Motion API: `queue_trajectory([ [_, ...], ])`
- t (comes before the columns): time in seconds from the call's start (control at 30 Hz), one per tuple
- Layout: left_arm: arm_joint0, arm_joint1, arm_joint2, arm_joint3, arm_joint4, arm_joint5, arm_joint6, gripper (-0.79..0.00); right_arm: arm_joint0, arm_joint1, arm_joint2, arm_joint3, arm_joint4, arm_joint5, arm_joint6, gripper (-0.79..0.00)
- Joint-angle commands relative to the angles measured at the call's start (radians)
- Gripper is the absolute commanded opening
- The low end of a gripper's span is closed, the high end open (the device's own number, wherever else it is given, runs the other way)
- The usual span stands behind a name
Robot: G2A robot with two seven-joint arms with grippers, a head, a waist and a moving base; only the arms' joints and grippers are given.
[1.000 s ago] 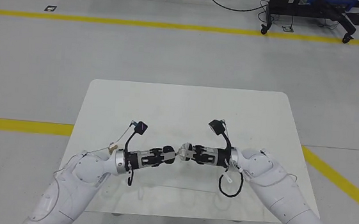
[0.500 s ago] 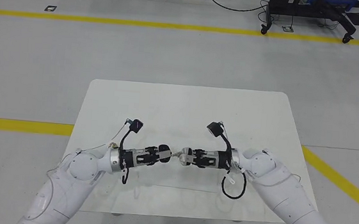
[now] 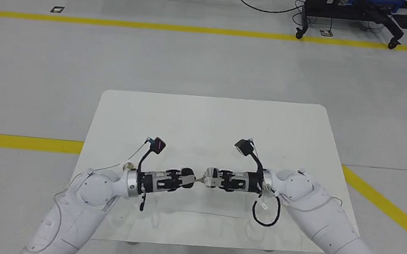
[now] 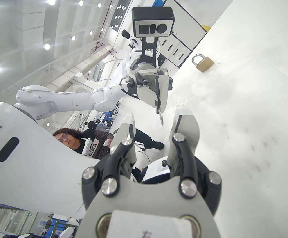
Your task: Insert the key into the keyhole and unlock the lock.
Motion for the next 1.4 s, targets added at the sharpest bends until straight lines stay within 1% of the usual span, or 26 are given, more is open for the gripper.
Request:
queue_trajectory([
  [0.0,0.0,-0.001,0.008,0.001,0.004,0.0,0.007,-0.785,0.005,-0.002,-0.007,0.006,0.005,0.0,0.0,-0.502],
  [0.13,-0.003,-0.002,0.015,0.004,0.006,-0.002,0.014,-0.785,0.012,-0.004,-0.018,0.014,0.01,-0.002,-0.002,-0.585],
  [0.23,-0.003,-0.001,0.018,0.005,0.001,-0.007,0.017,-0.785,0.016,-0.006,-0.026,0.02,0.019,0.002,0.002,-0.782],
  [0.63,0.003,0.0,0.023,-0.003,-0.011,-0.011,0.042,-0.785,0.031,-0.012,-0.037,0.047,0.026,-0.01,-0.01,-0.785],
  [0.67,0.004,0.0,0.023,-0.004,-0.013,-0.016,0.042,-0.431,0.031,-0.012,-0.037,0.047,0.025,-0.013,-0.013,-0.785],
  [0.7,0.005,0.001,0.022,-0.003,-0.015,-0.02,0.041,0.0,0.031,-0.012,-0.036,0.049,0.024,-0.015,-0.015,-0.785],
  [0.83,0.011,0.005,0.009,0.0,-0.038,-0.046,0.041,0.0,0.032,-0.011,-0.036,0.053,0.013,-0.023,-0.023,-0.785],
  [0.93,0.014,0.014,-0.025,0.0,-0.061,-0.061,0.032,0.0,0.033,-0.008,-0.029,0.055,0.001,-0.038,-0.038,-0.785],
  [1.03,0.025,0.036,-0.109,-0.01,-0.074,-0.068,-0.002,0.0,0.029,0.006,0.001,0.067,-0.029,-0.083,-0.083,-0.785],
  [1.13,0.048,0.07,-0.233,-0.056,-0.003,-0.039,-0.064,0.0,0.016,0.027,0.05,0.089,-0.095,-0.145,-0.145,-0.785],
  [1.2,0.074,0.096,-0.318,-0.131,0.068,-0.002,-0.138,0.0,0.002,0.039,0.087,0.091,-0.141,-0.176,-0.184,-0.785],
  [1.23,0.088,0.108,-0.361,-0.176,0.12,0.031,-0.181,0.0,-0.007,0.045,0.105,0.086,-0.163,-0.176,-0.204,-0.785],
  [1.3,0.118,0.13,-0.43,-0.269,0.241,0.137,-0.27,0.0,-0.026,0.054,0.139,0.073,-0.217,-0.176,-0.254,-0.785],
  [1.33,0.132,0.138,-0.458,-0.315,0.317,0.198,-0.29,0.0,-0.03,0.055,0.145,0.069,-0.223,-0.176,-0.266,-0.785],
  [1.37,0.147,0.145,-0.482,-0.359,0.412,0.258,-0.284,0.0,-0.03,0.055,0.145,0.069,-0.223,-0.176,-0.266,-0.785],
])
